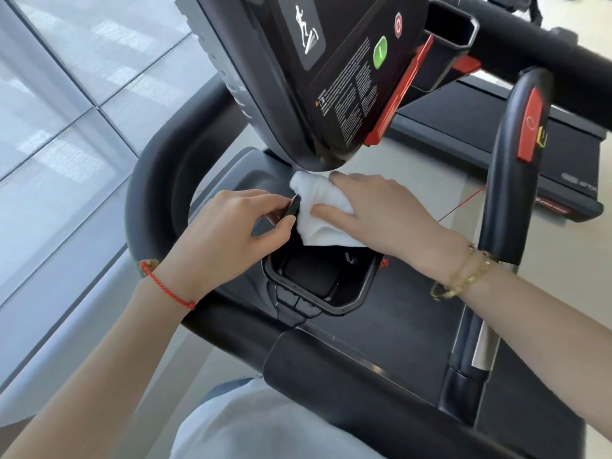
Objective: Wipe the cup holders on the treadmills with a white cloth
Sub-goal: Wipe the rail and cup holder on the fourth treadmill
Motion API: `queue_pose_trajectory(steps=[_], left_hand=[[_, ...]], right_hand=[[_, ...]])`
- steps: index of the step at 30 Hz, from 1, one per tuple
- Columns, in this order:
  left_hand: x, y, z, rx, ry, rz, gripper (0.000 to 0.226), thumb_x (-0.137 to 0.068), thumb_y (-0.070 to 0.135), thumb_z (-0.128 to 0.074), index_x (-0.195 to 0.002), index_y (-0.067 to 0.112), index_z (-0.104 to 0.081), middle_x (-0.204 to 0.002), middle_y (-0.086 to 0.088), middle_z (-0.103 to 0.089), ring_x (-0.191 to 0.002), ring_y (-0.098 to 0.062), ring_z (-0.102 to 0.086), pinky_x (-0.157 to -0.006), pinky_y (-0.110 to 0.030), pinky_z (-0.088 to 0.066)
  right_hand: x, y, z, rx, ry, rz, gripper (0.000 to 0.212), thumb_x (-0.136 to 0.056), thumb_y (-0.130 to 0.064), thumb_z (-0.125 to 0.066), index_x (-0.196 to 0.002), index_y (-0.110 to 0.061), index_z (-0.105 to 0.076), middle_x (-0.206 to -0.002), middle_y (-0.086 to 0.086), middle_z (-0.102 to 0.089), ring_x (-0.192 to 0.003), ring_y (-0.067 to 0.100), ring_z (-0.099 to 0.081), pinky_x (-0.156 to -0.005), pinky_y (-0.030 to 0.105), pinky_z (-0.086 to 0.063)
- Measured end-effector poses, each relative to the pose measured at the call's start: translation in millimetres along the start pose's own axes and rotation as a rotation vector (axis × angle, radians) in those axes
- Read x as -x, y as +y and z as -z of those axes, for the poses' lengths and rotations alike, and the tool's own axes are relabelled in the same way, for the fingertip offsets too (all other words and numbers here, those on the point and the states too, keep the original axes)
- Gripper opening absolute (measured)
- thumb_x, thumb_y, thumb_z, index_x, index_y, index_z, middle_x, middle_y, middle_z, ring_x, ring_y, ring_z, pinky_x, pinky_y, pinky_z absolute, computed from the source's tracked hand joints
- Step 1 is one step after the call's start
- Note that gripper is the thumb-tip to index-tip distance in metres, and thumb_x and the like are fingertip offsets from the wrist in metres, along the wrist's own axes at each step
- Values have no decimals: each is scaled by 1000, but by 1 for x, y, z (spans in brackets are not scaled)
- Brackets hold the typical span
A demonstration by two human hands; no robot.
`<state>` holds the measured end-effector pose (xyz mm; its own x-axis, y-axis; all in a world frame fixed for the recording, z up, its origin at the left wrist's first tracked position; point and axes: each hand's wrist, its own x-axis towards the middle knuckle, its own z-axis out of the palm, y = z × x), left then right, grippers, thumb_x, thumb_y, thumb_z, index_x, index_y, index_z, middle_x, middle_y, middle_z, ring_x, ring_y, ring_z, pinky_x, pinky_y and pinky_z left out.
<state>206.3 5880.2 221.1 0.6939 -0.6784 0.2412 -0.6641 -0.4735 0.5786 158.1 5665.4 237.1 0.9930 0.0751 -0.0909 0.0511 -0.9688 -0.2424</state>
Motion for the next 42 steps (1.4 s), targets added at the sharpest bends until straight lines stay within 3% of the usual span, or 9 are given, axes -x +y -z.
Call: queue_pose_trajectory(steps=[3, 12, 20, 24, 27, 30, 35, 39, 42], left_hand=[[0, 0, 1, -2, -3, 1, 32, -94, 36, -55, -111, 17, -74, -90, 9, -72, -78, -5, -66, -77, -29, -55], [1, -3, -2, 12, 12, 15, 33, -94, 40, -52, -106, 20, -75, -86, 14, -70, -79, -7, -66, -74, -37, -57], [-1, -3, 0, 42, 24, -8, 28, -92, 34, -57, -106, 18, -76, -86, 11, -73, -78, -6, -67, -74, -35, -56], [-1, -3, -1, 44, 39, -9, 22, -92, 30, -61, -102, 19, -76, -83, 12, -72, -80, -4, -67, -76, -28, -54], [-1, -3, -2, 56, 60, 8, 16, -91, 27, -64, -99, 20, -77, -83, 13, -72, -82, -2, -66, -78, -23, -53], [0, -2, -4, 36, 74, 15, 20, -91, 31, -61, -98, 20, -76, -84, 12, -73, -80, -3, -66, -77, -28, -56], [1, -2, -4, 10, 55, -23, 20, -95, 27, -59, -96, 15, -75, -82, 8, -71, -75, -8, -66, -72, -36, -58], [2, -1, -4, 25, 55, -15, 26, -94, 32, -55, -93, 16, -74, -80, 8, -70, -75, -8, -66, -72, -36, -57], [2, 0, -3, 26, 55, -22, 18, -95, 26, -59, -94, 16, -75, -79, 8, -70, -75, -7, -66, -73, -33, -57]], right_hand=[[-3, -5, -3, 47, 58, 2, 43, -95, -61, -38, -107, -21, -51, -90, -3, -54, -82, 27, -55, -64, 35, -35], [24, 8, 2, -1, -63, -114, 37, -97, -60, -31, -86, -25, -36, -82, -4, -51, -77, 25, -50, -64, 36, -32], [1, -4, -8, 29, 77, -69, 43, -94, -65, -35, -101, -25, -48, -89, -2, -59, -81, 26, -55, -63, 36, -38], [27, 1, -6, -101, 9, -225, 35, -95, -60, -39, -91, -25, -41, -81, -2, -54, -79, 27, -51, -63, 36, -33], [53, 0, -8, -320, -42, -435, 36, -95, -55, -40, -98, -20, -46, -81, 1, -57, -81, 26, -57, -67, 38, -42], [73, -10, -13, -443, -45, -563, 39, -94, -55, -39, -98, -17, -47, -83, 5, -63, -79, 22, -58, -69, 38, -47], [54, -11, -8, -346, -49, -583, 34, -96, -52, -40, -84, -20, -43, -80, -1, -51, -71, 14, -49, -55, 30, -32], [60, -21, -13, -386, 18, -634, 34, -98, -49, -38, -92, -15, -42, -78, 0, -49, -70, 19, -48, -52, 30, -28], [78, -38, -19, -492, 20, -709, 35, -99, -49, -38, -100, -14, -39, -81, -2, -50, -71, 15, -51, -54, 29, -34]])
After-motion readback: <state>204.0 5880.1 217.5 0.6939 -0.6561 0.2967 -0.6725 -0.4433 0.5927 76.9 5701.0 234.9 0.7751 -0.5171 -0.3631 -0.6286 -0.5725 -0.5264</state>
